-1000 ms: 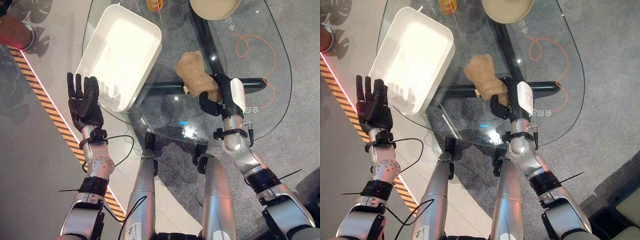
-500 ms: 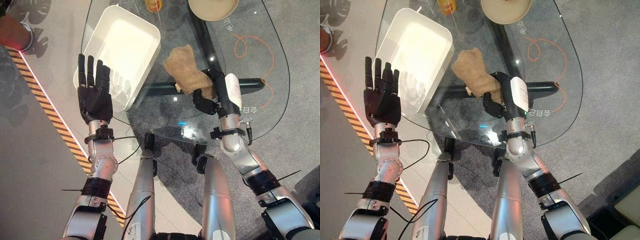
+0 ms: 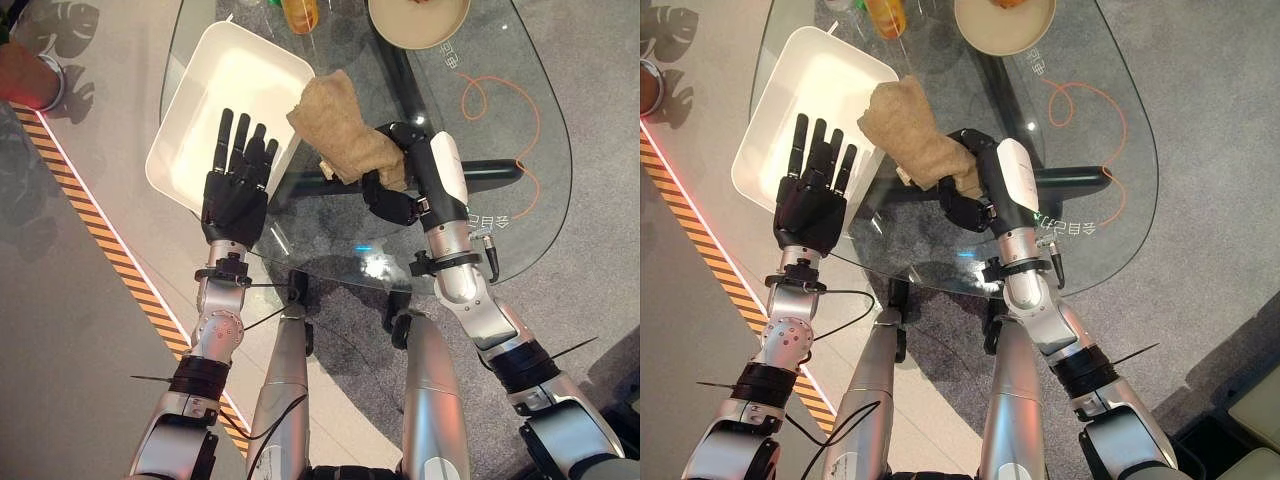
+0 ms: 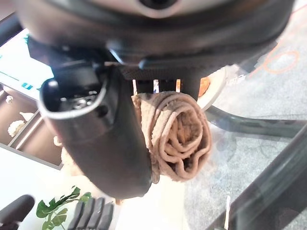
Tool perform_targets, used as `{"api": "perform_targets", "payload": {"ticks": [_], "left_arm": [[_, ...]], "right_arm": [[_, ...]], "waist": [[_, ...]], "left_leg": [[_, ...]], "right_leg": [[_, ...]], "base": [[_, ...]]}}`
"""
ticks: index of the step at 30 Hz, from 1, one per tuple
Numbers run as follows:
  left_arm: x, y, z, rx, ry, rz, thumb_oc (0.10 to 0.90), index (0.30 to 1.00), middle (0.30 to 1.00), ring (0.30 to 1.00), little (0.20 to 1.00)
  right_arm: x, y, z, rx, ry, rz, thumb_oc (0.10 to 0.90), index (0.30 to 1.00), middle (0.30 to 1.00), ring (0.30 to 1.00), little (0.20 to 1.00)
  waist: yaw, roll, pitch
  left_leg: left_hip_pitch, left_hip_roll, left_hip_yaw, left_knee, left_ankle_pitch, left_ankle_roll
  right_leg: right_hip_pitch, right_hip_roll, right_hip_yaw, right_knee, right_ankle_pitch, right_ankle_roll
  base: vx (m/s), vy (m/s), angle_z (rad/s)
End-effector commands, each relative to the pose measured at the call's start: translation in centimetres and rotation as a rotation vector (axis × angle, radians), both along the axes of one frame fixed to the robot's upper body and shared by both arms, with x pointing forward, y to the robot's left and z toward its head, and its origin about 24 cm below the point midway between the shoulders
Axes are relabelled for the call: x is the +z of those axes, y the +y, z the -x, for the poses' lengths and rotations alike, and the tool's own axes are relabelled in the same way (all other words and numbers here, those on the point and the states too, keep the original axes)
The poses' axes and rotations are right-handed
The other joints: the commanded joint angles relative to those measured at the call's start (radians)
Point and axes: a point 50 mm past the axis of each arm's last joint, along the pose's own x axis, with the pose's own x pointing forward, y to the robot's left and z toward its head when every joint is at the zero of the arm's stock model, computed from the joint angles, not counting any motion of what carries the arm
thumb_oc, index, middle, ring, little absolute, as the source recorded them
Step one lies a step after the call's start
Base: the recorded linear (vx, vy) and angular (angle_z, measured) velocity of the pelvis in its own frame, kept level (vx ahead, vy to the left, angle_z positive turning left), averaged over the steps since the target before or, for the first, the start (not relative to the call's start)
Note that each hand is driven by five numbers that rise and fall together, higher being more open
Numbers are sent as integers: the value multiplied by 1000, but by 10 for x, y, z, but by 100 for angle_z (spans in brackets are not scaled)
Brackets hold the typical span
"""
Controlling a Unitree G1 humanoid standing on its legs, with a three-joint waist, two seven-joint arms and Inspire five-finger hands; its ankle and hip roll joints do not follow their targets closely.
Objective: Wipe the table with a cloth and put it in the basket.
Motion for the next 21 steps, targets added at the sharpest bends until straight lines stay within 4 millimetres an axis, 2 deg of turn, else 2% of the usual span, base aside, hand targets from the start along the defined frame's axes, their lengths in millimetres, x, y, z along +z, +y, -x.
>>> {"api": "perform_targets", "payload": {"ticks": [1, 12, 21], "left_arm": [[47, -3, 8, -51, -246, 30, 800, 900, 900, 900, 900], [50, -22, 8, -179, -254, 48, 800, 900, 900, 900, 900], [52, -29, 9, -210, -259, 41, 800, 900, 900, 900, 900]], "right_arm": [[79, 37, 41, 272, -402, -79, 100, 300, 300, 300, 200], [82, 52, 47, 353, -385, -45, 100, 300, 300, 300, 200], [82, 61, 50, 399, -365, -28, 100, 300, 300, 300, 200]], "waist": [[-6, -7, -27], [-5, -8, -27], [-4, -8, -27]], "left_leg": [[23, -64, 139, 108, -124, 119], [25, -65, 139, 101, -119, 116], [23, -67, 137, 100, -117, 116]], "right_leg": [[71, 58, 15, -109, 68, -2], [75, 58, 12, -117, 70, -3], [73, 59, 10, -116, 71, -5]], "base": [[0, 0, 0], [0, 0, 0], [0, 0, 0]]}}
